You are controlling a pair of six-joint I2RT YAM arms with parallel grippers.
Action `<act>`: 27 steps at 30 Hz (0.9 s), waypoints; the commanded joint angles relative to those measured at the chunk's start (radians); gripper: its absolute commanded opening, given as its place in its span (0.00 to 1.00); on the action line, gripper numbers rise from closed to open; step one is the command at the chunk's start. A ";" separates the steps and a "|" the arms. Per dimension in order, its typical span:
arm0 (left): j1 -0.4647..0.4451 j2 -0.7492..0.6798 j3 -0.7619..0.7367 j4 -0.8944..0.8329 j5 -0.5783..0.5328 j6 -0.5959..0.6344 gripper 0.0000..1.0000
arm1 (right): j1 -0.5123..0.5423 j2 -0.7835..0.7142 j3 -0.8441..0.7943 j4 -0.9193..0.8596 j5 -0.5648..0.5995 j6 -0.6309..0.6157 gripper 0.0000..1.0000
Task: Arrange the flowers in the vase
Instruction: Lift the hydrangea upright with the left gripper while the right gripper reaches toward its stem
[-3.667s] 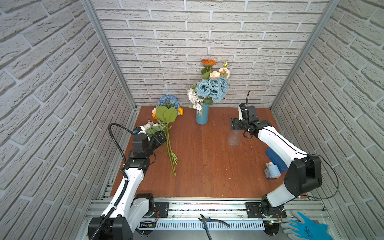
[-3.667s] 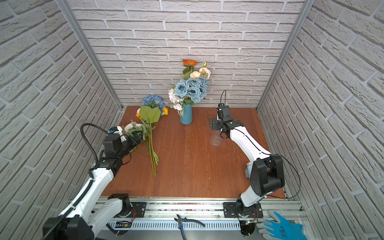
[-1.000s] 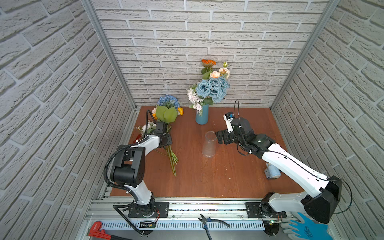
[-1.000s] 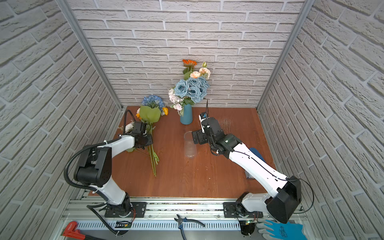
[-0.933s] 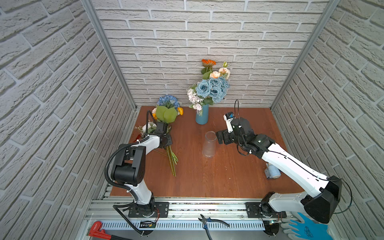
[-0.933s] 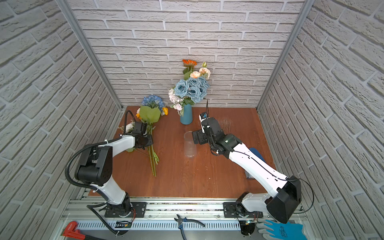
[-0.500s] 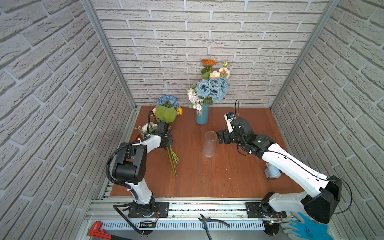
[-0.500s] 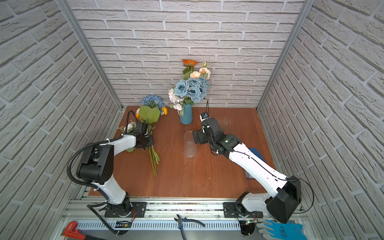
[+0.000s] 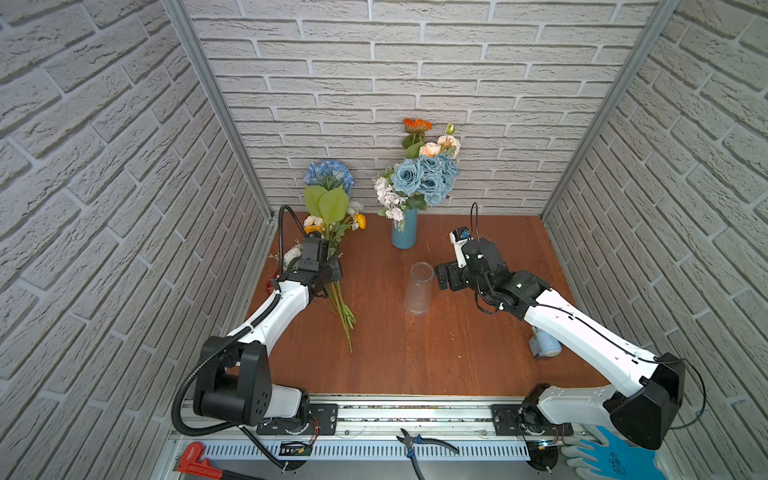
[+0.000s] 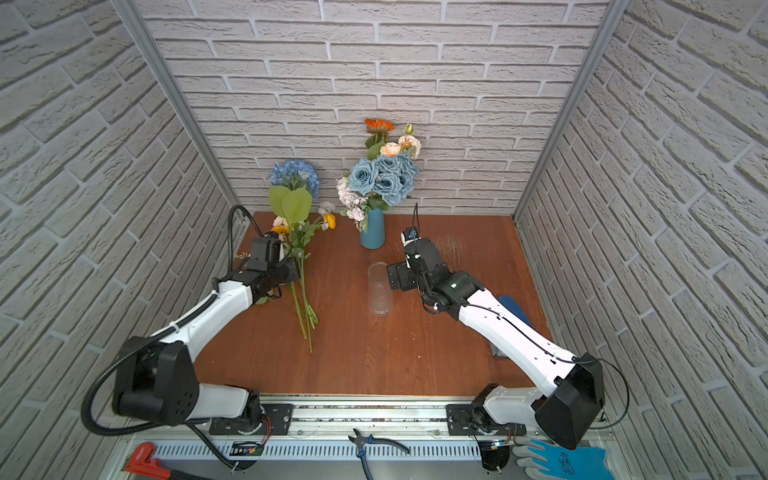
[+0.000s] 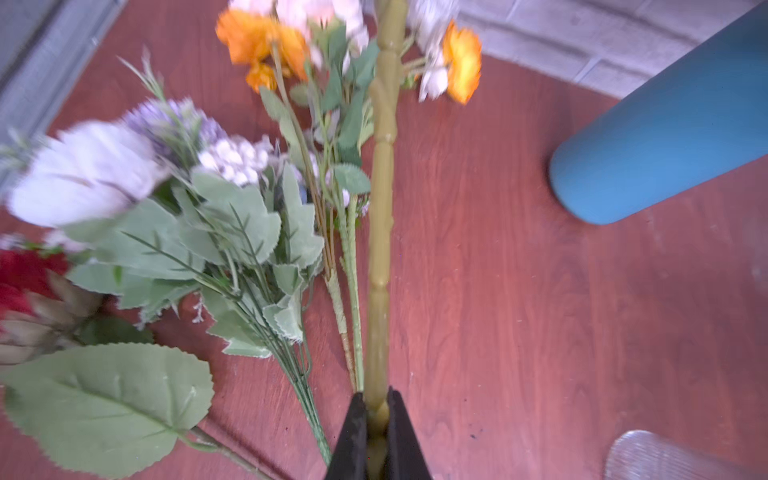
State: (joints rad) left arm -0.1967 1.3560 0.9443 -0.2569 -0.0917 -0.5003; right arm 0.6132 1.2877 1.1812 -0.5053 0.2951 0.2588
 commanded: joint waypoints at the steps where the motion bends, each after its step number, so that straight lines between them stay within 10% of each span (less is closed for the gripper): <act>1: -0.002 -0.053 -0.033 0.056 -0.004 -0.013 0.00 | -0.001 -0.014 0.009 0.031 -0.011 0.019 1.00; 11: -0.013 -0.334 -0.159 0.347 0.326 0.005 0.00 | -0.001 -0.090 -0.032 0.238 -0.291 -0.005 0.98; 16: -0.057 -0.406 -0.154 0.435 0.442 0.000 0.00 | 0.000 -0.079 -0.061 0.485 -0.555 0.056 0.77; 27: -0.291 -0.393 -0.091 0.490 0.462 0.079 0.00 | 0.026 0.048 -0.004 0.784 -0.754 0.227 0.82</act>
State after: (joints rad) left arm -0.4561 0.9524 0.8188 0.1356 0.3500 -0.4625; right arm 0.6327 1.3411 1.1446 0.1452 -0.4049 0.4465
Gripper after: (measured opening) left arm 0.091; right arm 0.818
